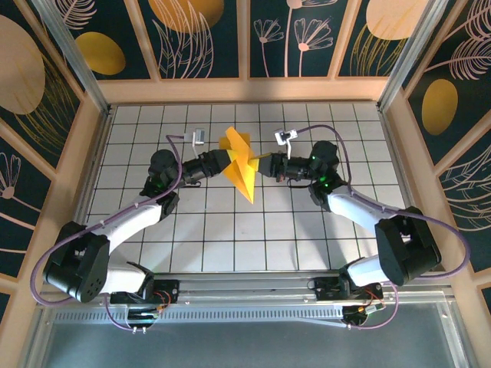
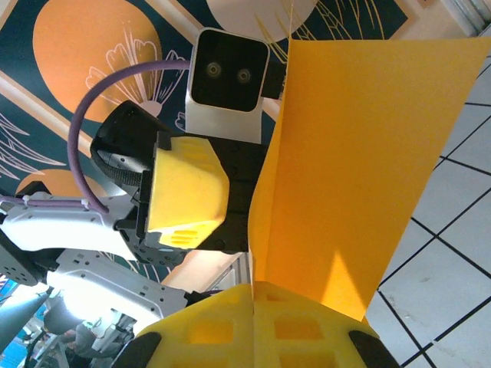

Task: Fold a paper plane with a square sheet of paper (fold left side to right side)
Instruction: Turn over the paper at the center of the table.

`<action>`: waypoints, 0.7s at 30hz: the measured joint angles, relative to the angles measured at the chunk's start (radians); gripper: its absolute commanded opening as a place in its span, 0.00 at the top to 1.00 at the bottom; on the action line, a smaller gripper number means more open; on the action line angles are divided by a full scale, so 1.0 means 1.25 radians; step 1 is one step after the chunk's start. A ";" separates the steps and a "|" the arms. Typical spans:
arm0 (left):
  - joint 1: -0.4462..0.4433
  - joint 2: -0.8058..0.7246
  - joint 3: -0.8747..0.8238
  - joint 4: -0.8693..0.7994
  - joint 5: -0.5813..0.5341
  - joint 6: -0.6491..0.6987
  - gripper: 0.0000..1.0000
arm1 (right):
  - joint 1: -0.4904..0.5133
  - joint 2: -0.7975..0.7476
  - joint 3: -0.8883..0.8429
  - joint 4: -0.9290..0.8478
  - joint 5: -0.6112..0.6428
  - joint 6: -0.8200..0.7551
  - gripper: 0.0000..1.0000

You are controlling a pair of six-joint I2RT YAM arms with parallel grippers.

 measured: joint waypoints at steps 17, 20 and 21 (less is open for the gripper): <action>-0.005 -0.004 0.002 -0.002 -0.046 0.012 1.00 | -0.019 -0.131 0.002 -0.173 0.094 -0.096 0.41; -0.010 -0.005 0.002 0.005 -0.054 0.008 1.00 | -0.032 -0.191 -0.013 -0.211 0.127 -0.123 0.23; -0.012 -0.005 0.002 0.009 -0.057 0.006 1.00 | -0.033 -0.203 -0.021 -0.218 0.133 -0.130 0.19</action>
